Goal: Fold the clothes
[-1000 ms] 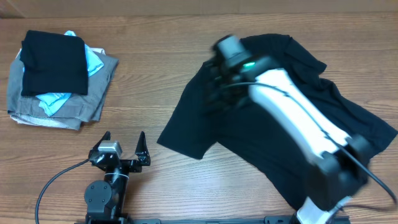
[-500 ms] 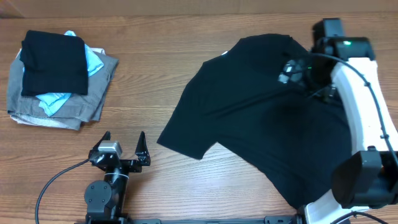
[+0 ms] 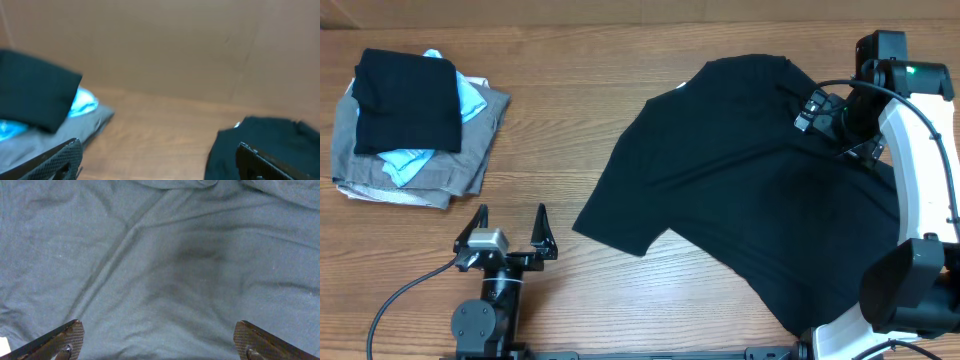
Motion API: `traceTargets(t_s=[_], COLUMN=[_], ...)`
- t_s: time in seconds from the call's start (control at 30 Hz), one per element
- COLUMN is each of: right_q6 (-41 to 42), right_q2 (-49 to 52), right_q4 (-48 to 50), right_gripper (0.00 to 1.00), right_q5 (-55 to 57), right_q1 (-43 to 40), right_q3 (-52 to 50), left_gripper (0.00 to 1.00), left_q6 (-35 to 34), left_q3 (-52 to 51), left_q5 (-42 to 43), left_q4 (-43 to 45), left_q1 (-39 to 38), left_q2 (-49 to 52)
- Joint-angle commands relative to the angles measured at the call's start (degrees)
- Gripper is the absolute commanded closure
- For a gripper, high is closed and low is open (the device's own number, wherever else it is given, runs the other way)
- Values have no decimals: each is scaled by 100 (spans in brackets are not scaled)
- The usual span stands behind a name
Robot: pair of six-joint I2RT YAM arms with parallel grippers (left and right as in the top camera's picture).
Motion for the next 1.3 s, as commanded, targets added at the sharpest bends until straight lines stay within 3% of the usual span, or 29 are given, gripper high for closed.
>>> traceTargets(t_s=[0.0, 0.2, 0.37, 0.53, 0.8, 0.9, 1.0, 1.17, 1.2, 1.23, 1.27], right_q6=[-2, -4, -4, -2, -2, -4, -4, -4, -4, -2, -4], right_q2=[-2, -2, -2, -2, -2, -2, -2, -2, -2, -2, -2], right_q4=[9, 11, 11, 9, 11, 11, 11, 11, 11, 11, 11], right_gripper=[0, 0, 0, 0, 0, 0, 0, 0, 0, 0, 0], right_q5=[33, 33, 33, 33, 33, 33, 33, 33, 33, 33, 33], right_q1=[11, 11, 11, 11, 11, 11, 11, 11, 11, 11, 11], right_q3=[-35, -35, -35, -35, -35, -35, -35, -35, -35, -35, -35], left_gripper=[0, 0, 0, 0, 0, 0, 0, 0, 4, 20, 47], left_q6=[-286, -210, 208, 564, 892, 887, 798, 925, 929, 931, 931], left_q3=[79, 970, 2500, 4572, 8784, 10032, 10660, 10697, 10697, 10697, 10697], left_q5=[761, 1198, 1244, 1663, 1679, 1587, 1816, 2090, 2166, 2256, 2295], left_q4=[302, -684, -1727, -2938, -6422, -7272, -7383, -7014, -7016, -7018, -7018], left_q1=[-39, -39, -39, -39, -435, -852, -1213, -1554, -1604, -1652, -1694], left_q2=[-55, 70, 1040, 2944, 6776, 8002, 8946, 10168, 10375, 10592, 10791])
